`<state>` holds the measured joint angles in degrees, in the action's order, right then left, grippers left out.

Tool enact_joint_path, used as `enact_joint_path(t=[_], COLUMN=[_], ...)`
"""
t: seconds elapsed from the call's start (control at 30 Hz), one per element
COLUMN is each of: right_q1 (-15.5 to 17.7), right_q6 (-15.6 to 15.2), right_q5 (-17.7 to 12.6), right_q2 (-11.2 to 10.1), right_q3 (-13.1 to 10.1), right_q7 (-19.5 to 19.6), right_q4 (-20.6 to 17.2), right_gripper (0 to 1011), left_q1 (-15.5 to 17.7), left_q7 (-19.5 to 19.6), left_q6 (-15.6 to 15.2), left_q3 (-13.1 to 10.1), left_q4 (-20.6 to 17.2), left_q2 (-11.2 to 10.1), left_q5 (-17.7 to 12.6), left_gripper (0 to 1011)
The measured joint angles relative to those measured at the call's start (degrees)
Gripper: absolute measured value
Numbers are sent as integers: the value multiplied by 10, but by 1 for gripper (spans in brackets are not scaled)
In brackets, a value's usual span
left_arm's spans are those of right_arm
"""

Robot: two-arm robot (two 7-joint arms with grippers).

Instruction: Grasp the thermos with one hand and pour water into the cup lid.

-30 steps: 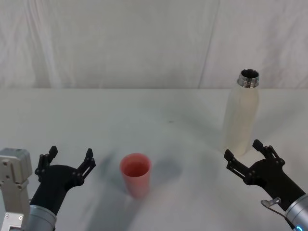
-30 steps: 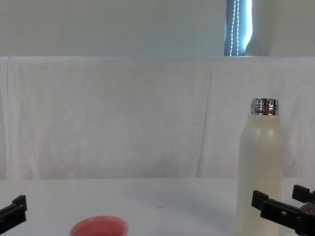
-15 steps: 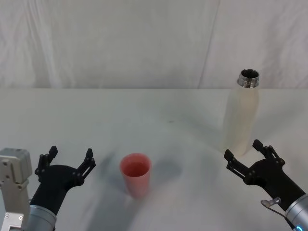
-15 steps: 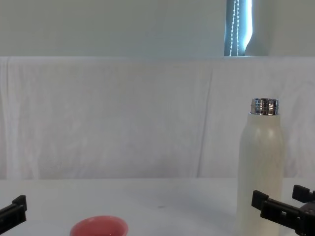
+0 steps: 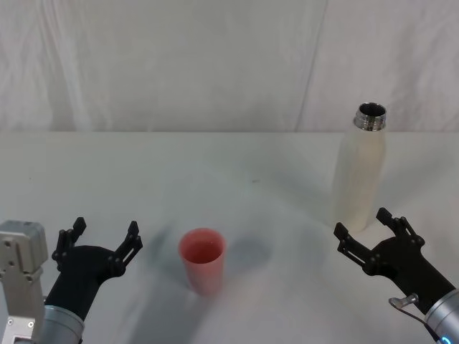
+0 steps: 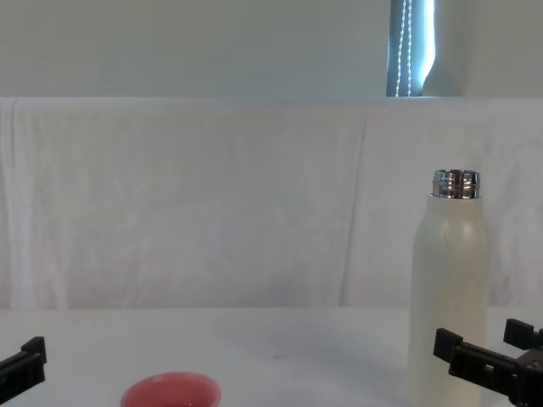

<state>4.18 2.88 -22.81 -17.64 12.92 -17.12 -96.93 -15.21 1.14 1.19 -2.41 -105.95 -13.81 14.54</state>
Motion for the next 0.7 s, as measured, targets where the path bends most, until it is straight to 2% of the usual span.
enact_joint_path(t=[0.7], right_q1=[0], right_q6=[0], right_q5=[0], right_q2=[0], right_q3=[0], right_q7=[0], right_q4=[0], right_gripper=[1001], left_q1=[0], left_q7=[0], left_q6=[0], left_q3=[0], left_q4=[0], left_q2=[0], left_q5=[0], left_gripper=[1001])
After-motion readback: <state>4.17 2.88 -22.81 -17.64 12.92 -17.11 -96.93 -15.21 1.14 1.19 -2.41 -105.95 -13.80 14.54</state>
